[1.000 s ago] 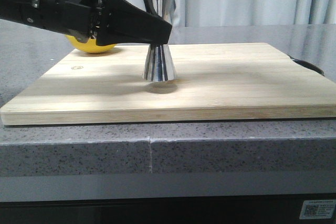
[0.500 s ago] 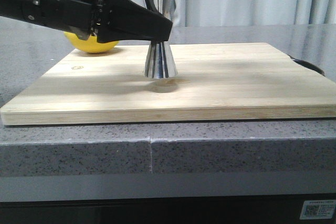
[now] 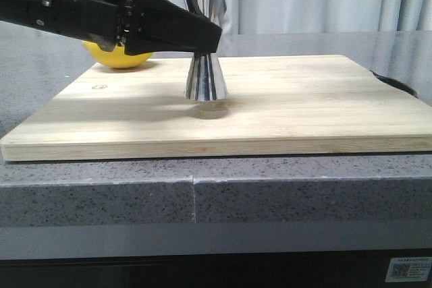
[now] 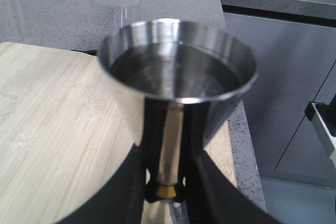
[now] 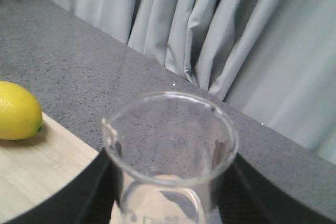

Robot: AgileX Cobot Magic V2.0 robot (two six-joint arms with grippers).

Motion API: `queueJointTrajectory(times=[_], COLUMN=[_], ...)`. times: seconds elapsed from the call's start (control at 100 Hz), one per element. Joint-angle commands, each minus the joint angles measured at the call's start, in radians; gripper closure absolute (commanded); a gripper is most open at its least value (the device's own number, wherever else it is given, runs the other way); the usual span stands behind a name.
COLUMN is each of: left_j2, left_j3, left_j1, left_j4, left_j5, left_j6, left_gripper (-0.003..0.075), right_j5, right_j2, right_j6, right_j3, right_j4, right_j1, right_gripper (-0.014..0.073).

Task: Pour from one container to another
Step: 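Tilt the beaker upright and lower it back onto the board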

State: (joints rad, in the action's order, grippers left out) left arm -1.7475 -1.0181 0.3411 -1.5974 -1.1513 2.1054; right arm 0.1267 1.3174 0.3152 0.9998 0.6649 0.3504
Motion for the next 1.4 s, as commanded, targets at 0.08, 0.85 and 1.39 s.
queueJointTrajectory(times=[0.08,0.85,1.39], left_j2=[0.044,0.044,0.044], left_j3=[-0.030,-0.030,-0.030], left_j1=[0.008,0.008,0.008], left_j4=[-0.068,-0.068,-0.068], left_j5=[-0.065,-0.065,-0.061], left_j6=[-0.009,-0.009,-0.009], left_gripper=[0.0739,0.0739,0.0739], right_j5=[0.142,0.795,0.866], right_j2=[-0.027,0.225,0.328], right_j6=[0.002,0.000,-0.046], right_j3=[-0.023,-0.283,-0.264], right_j4=[-0.055,-0.103,-0.124], right_j1=[-0.055,-0.263,-0.306], right_gripper=[0.0401,0.0449,0.0450])
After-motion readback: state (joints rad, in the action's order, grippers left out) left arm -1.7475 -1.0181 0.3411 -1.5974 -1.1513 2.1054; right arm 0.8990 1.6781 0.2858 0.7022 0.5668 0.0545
